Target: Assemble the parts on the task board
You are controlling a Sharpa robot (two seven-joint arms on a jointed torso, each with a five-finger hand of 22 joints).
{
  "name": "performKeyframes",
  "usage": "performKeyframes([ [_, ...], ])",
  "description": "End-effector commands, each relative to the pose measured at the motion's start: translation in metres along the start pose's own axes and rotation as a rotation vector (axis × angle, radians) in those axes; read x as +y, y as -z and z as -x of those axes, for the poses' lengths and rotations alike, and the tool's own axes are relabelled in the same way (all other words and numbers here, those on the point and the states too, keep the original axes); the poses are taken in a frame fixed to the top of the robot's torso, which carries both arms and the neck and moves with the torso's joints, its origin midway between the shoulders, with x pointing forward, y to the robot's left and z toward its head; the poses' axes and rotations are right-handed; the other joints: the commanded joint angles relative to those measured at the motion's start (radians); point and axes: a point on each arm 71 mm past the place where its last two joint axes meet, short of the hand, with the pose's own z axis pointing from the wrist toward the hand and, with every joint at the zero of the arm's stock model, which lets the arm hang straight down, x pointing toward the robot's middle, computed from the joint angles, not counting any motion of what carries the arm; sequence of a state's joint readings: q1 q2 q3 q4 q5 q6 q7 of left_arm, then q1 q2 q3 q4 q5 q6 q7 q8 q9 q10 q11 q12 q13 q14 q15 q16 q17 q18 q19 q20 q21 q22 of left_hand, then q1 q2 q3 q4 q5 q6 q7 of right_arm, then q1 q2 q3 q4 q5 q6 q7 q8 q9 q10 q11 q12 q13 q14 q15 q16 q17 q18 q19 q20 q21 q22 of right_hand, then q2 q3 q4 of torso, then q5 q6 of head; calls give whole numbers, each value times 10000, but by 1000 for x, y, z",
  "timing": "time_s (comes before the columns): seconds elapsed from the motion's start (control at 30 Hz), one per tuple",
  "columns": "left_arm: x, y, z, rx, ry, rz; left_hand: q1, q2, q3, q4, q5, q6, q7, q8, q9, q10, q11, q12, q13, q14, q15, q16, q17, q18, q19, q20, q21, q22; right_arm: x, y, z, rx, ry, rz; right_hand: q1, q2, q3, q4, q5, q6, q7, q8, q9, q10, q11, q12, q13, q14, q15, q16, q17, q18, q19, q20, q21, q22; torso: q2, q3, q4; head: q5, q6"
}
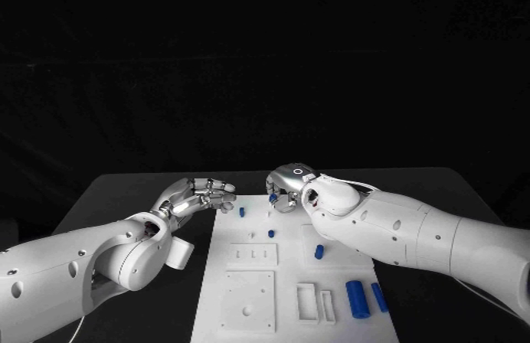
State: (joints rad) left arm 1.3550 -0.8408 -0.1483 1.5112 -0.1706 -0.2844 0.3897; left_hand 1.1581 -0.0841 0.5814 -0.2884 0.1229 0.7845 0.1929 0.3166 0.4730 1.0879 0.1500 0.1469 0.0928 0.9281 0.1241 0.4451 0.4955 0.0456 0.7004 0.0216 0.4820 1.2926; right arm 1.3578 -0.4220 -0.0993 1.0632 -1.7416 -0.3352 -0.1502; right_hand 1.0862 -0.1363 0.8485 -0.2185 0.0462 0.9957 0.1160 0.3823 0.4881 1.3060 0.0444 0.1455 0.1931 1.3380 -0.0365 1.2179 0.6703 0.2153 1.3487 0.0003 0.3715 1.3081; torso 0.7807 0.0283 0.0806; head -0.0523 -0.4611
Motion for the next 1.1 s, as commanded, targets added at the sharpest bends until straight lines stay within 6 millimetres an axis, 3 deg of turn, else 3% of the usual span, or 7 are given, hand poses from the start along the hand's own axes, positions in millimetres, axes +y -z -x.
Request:
performKeyframes([
  [0.03, -4, -1, -1, -5, 57, -149, 63, -41, 25, 8, -23, -72, -8, -34, -7, -3, 22, -36, -9, 5, -18, -52, 18, 148, -31, 9, -35, 10, 1, -1, -2, 74, 158, -15, 118, 13, 40, 29, 26, 32, 13, 28, 21, 20, -9, 33, 23, -356, -328, 50, -13, 465, 52, -9, -34, 24, 48, 1, 29, 29, -9],
  [0.4, -7, -2, 0, 0, 44, -192, 53, -48, 16, 11, -27, -73, -7, -36, -7, -2, 24, -43, -11, 5, -17, -56, 20, 146, -31, 10, -36, 11, 2, -1, -6, 273, 156, -34, 115, 10, 47, 38, 27, 32, 13, 27, 26, 19, -9, 30, 30, -356, -328, 52, -18, 465, 52, -8, -37, 28, 152, -28, 85, 33, 6],
  [0.63, -8, -2, 0, 2, 60, -188, 42, -53, 8, 14, -32, -76, -5, -39, -7, -4, 27, -51, -13, 4, -15, -61, 22, 145, -33, 11, -37, 11, 3, -2, -9, 401, 133, -75, 98, -13, 72, 61, 36, 1, 24, 3, 29, -20, 4, 1, 42, -377, -316, 39, -43, 465, 21, 5, -62, 34, 167, -25, 67, 47, 4],
  [0.73, -7, -2, 1, -27, 126, -161, 38, -55, 5, 15, -33, -77, -4, -41, -8, -5, 27, -54, -14, 4, -15, -63, 22, 144, -33, 12, -38, 11, 3, -3, -10, 431, 6, -81, 15, -191, -27, 6, 132, -82, 67, -72, 9, -124, 47, -69, 55, -407, -273, 2, -102, 465, -36, 40, -100, 55, 175, -23, 72, 51, 8],
  [0.83, -7, -2, 1, -60, 164, -140, 32, -58, 1, 17, -35, -79, -3, -43, -8, -6, 29, -58, -16, 4, -14, -65, 24, 144, -33, 12, -38, 11, 1, -3, -9, 212, -323, -200, -213, -473, -406, -103, 342, -426, 215, -301, -91, -527, 194, -317, -17, -392, -120, -5, -161, 465, -63, 64, -116, 93, 179, -24, 70, 53, 19],
  [0.97, -7, -2, 2, -88, 175, -129, 21, -65, -7, 18, -38, -84, -1, -47, -9, -8, 31, -65, -18, 3, -13, -69, 25, 143, -33, 13, -39, 11, -3, -2, -5, -294, -739, -268, -507, -989, -1059, -224, 428, -1276, 586, -792, -318, -1567, 588, -864, -307, -369, 262, 30, -196, 465, -85, 65, -141, 118, 186, -24, 62, 64, 40],
  [1.1, -7, -2, 3, -114, 199, -122, 12, -72, -13, 18, -41, -90, 1, -52, -10, -14, 34, -75, -21, 3, -13, -73, 27, 143, -33, 13, -41, 11, -6, -1, -3, -602, -945, -319, -687, -1363, -1620, -223, 806, -1753, 775, -1028, -423, -2320, 853, -847, -569, -450, 518, 19, -247, 465, -200, 119, -251, 90, 184, -21, 50, 70, 77],
])
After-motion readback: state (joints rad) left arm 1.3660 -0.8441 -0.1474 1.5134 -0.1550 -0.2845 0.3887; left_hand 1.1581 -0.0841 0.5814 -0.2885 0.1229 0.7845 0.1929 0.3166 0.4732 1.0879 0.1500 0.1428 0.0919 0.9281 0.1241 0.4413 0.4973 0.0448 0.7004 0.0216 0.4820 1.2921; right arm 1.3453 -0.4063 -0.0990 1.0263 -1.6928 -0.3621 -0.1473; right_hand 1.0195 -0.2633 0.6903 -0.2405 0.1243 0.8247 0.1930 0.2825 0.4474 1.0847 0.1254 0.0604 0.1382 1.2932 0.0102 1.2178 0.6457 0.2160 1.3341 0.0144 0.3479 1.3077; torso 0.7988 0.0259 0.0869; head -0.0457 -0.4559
